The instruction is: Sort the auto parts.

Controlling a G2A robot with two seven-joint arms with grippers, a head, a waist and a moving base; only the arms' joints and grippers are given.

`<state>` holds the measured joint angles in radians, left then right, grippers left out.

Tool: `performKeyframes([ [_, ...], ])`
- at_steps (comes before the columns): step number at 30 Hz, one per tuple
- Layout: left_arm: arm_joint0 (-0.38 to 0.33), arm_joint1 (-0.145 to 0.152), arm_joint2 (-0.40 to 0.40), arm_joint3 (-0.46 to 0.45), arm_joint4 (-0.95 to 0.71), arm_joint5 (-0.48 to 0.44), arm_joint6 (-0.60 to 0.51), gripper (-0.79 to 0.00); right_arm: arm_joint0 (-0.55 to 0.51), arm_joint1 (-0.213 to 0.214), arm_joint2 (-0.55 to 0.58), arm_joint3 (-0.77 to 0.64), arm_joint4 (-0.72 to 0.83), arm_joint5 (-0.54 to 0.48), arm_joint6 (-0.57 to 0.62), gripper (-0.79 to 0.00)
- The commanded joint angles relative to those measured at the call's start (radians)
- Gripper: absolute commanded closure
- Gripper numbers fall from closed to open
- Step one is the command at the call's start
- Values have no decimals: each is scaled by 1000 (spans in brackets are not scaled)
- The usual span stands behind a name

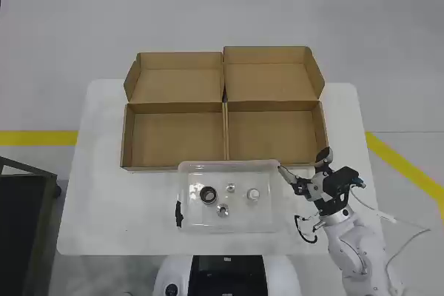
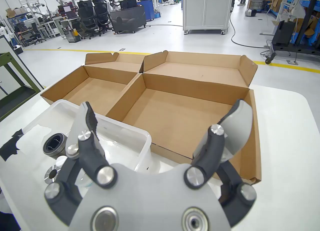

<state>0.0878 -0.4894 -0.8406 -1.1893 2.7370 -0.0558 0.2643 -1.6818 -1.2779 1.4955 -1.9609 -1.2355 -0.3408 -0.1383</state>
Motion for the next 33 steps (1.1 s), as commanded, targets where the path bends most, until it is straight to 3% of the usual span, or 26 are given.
performKeyframes([
  [1, 0, 0, 0, 0, 0, 0, 0, -784, 0, 0, 0, 0, 0, 0, 0, -785],
  [17, 0, 0, 0, 0, 0, 0, 0, -785, 3, 1, -2, -2, -7, -5, 14, -785],
  [33, 0, 0, 0, 0, 0, 0, 0, -785, 50, 32, -44, -70, -127, -310, 222, -785],
])
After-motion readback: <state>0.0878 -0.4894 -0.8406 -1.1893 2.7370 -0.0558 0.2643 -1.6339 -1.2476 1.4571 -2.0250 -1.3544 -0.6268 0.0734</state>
